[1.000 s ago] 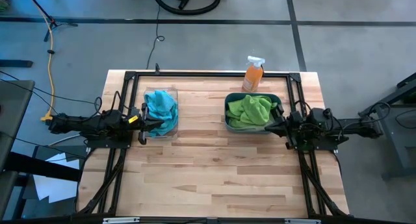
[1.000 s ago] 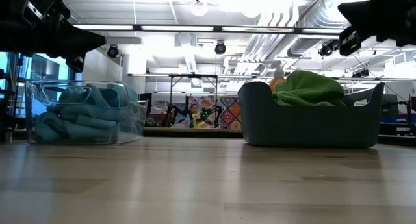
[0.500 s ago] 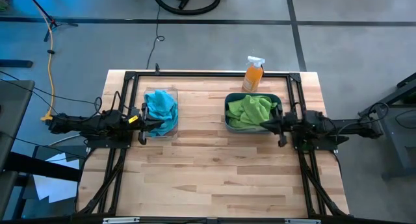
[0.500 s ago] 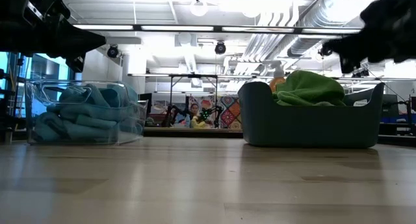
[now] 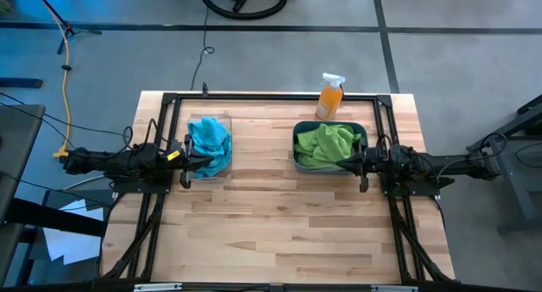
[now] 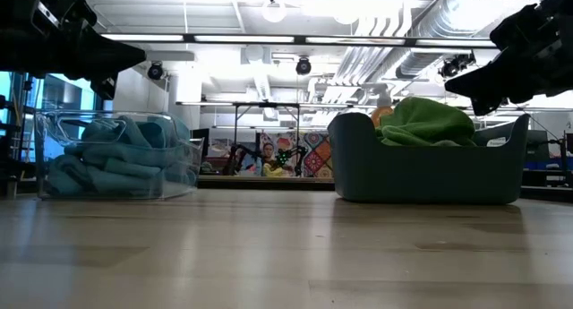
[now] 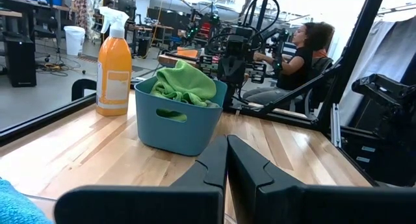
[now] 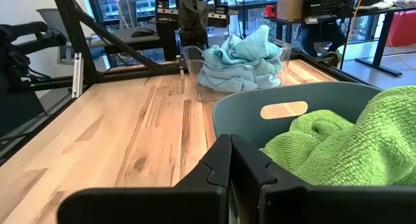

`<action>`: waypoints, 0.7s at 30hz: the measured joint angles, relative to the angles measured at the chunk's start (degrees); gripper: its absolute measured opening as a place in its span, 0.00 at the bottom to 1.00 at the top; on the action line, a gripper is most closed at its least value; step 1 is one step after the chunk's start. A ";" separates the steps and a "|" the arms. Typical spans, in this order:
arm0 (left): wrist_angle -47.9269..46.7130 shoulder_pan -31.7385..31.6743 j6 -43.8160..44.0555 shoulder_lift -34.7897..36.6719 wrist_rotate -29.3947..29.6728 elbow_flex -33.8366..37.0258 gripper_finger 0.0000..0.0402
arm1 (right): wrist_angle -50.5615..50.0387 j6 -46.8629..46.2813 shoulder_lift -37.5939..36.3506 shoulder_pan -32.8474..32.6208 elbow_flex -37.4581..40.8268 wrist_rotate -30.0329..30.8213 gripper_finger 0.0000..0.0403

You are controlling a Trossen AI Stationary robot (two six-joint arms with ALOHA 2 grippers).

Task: Sort microfiber towel by color & place in baskets
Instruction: Return to Home Position

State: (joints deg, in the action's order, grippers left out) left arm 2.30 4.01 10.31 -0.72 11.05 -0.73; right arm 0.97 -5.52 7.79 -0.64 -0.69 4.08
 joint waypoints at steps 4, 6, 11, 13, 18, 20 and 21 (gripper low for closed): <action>-0.01 0.00 0.00 -0.01 0.00 0.00 0.00 | -0.07 0.00 0.00 0.00 -0.02 0.00 0.00; -0.02 0.00 0.00 -0.01 0.00 0.00 0.00 | -0.09 0.00 0.00 0.00 -0.04 0.00 0.00; -0.02 0.00 0.00 -0.01 0.00 0.00 0.00 | -0.05 0.01 -1.01 -0.06 -0.04 -0.01 0.00; -0.04 0.00 0.00 -0.01 0.00 0.00 0.00 | 0.26 0.00 -3.51 -0.07 0.02 -0.01 0.00; -0.02 -0.02 0.00 -0.01 -0.02 0.00 0.00 | 2.47 0.02 -7.76 -0.04 0.07 0.12 0.00; 0.13 0.00 0.00 -0.13 0.02 -0.02 0.00 | 2.82 0.00 -7.76 -0.04 0.07 0.37 0.00; 0.14 -0.02 0.00 -0.22 0.00 -0.02 0.00 | 2.55 0.00 -7.76 -0.04 0.07 0.40 0.00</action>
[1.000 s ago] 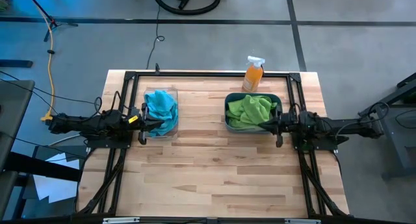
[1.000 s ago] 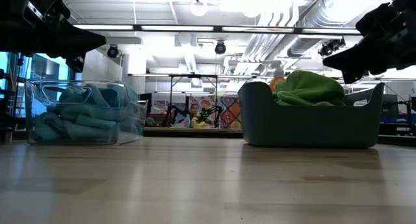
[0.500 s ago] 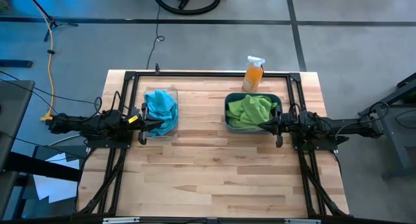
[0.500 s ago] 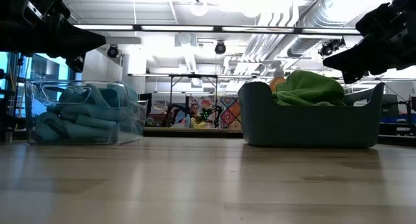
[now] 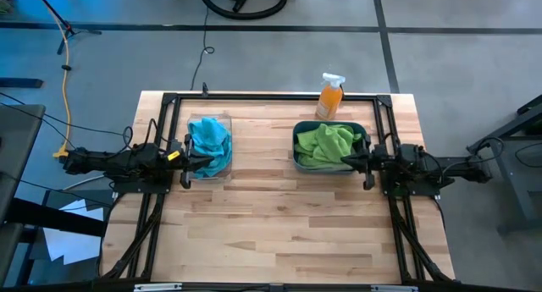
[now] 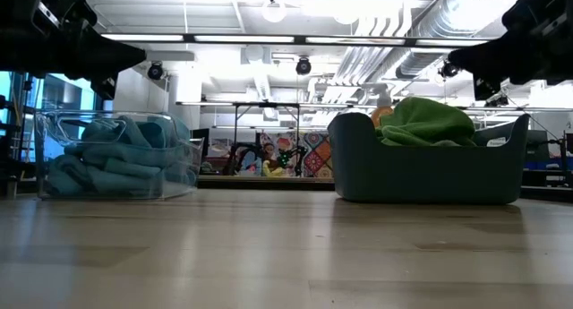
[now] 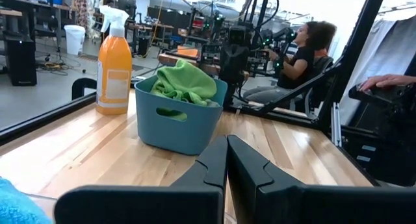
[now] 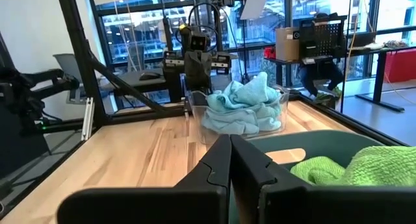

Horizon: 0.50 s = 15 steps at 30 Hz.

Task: Sort microfiber towel by color & place in baskets
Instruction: Return to Home Position

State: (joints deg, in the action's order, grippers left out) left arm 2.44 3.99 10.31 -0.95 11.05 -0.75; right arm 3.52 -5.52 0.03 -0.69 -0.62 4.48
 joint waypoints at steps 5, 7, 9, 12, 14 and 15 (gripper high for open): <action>0.22 0.02 0.00 -0.33 0.01 -0.02 0.00 | -0.23 0.00 0.00 0.00 0.02 0.03 0.00; 0.27 0.02 0.00 -0.31 0.01 -0.02 0.00 | -0.29 0.00 -0.02 0.00 0.02 0.01 0.00; -0.05 0.01 0.00 -0.33 0.02 -0.02 0.00 | -0.63 0.00 -0.02 0.00 0.02 0.02 0.00; -0.05 0.00 0.00 -0.33 0.02 -0.02 0.00 | -1.69 0.00 -0.02 0.00 0.02 0.01 0.00; -0.05 0.02 0.00 -0.33 0.02 -0.02 0.00 | -2.07 0.26 -0.02 0.00 0.02 -0.29 0.00; -0.05 0.00 0.00 -0.33 0.02 -0.02 0.00 | -2.16 0.98 -0.02 0.00 0.02 -1.06 0.00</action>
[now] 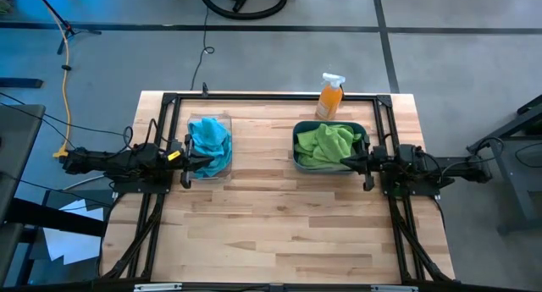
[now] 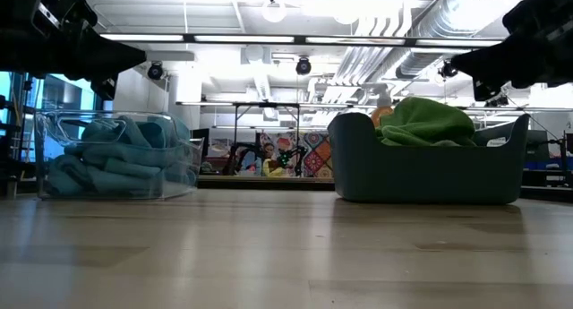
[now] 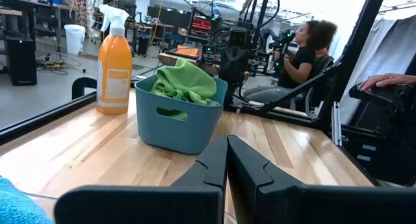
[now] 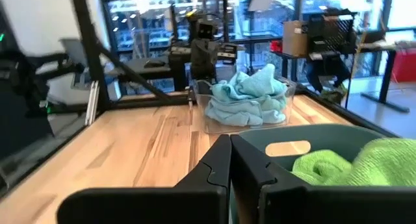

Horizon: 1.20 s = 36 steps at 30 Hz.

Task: Sort microfiber towel by color & place in baskets
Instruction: Return to Home Position

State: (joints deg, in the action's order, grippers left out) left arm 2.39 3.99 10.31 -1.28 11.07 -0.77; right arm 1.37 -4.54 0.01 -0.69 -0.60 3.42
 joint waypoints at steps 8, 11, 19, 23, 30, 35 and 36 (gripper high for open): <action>0.00 0.01 0.00 0.00 0.00 0.00 0.00 | -0.46 6.03 0.00 0.01 0.02 -2.64 0.00; 0.00 0.00 0.00 0.00 0.00 0.00 0.00 | -0.48 3.34 0.00 0.04 0.02 -2.64 0.00; 0.00 0.01 0.00 0.00 0.00 0.02 0.00 | -0.50 1.95 0.91 0.04 0.02 -2.86 0.00; 0.00 0.00 0.00 0.00 0.00 0.04 0.00 | -0.48 1.97 1.01 0.04 0.02 -2.86 0.00; -0.02 0.02 0.00 0.00 0.00 0.04 0.00 | -0.48 1.97 1.01 0.04 0.02 -2.84 0.00; -0.02 0.02 0.00 0.00 0.01 0.04 0.00 | -0.49 1.98 1.01 0.04 0.02 -2.84 0.00; -0.02 0.02 0.00 0.00 0.01 0.04 0.00 | -0.49 1.99 1.02 0.04 0.02 -2.84 0.00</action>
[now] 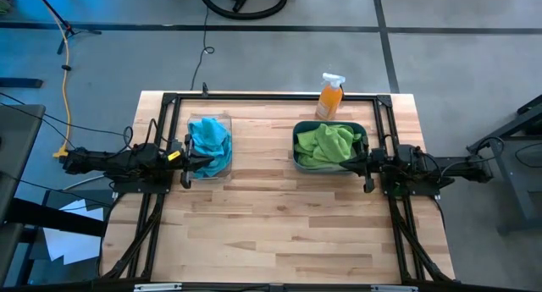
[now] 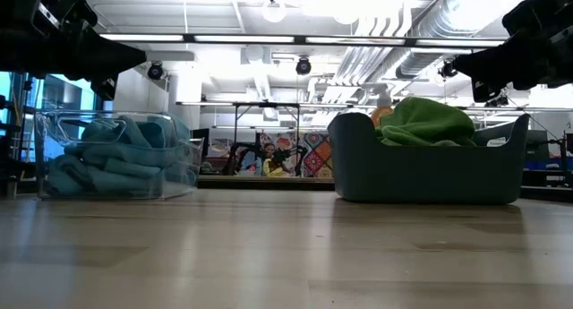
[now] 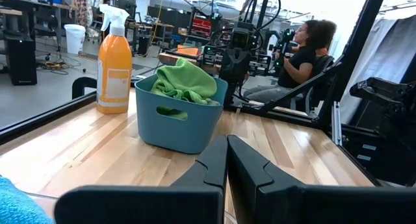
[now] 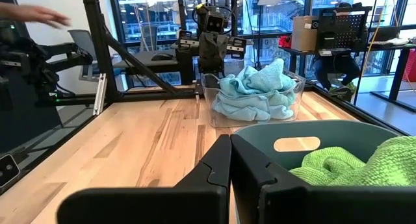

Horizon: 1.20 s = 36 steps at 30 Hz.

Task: Sort microfiber towel by color & place in baskets
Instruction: Return to Home Position

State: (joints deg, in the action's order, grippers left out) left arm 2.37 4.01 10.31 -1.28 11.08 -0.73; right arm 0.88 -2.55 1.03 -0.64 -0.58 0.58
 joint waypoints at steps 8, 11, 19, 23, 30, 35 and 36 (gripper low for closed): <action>-0.03 0.00 -0.01 0.03 -0.01 0.00 0.00 | 0.01 0.00 0.01 0.00 0.01 0.02 0.00; 0.24 -0.07 -5.50 1.12 -0.23 0.04 0.00 | 0.00 0.00 0.01 0.00 0.02 0.02 0.00; -0.40 -0.11 -12.00 1.05 -1.58 0.04 0.00 | 0.01 0.00 0.01 0.00 0.02 0.04 0.00; -0.81 -0.11 -11.64 1.05 -3.91 0.04 0.00 | 0.01 0.00 0.01 0.00 0.02 0.04 0.00; -0.92 -0.13 -10.82 1.05 -4.95 0.04 0.00 | 0.01 0.00 0.01 0.00 0.02 0.04 0.00; -0.91 -0.15 -10.80 0.87 -4.94 0.04 0.00 | -0.01 0.00 0.01 0.00 0.02 0.04 0.00; -0.93 -0.15 -10.80 0.79 -4.93 0.04 0.00 | 0.01 0.00 0.03 0.00 0.02 0.04 0.00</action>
State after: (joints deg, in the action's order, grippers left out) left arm 1.44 3.86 -0.49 -0.49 6.15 -0.69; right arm 0.89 -2.55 1.06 -0.64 -0.56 0.62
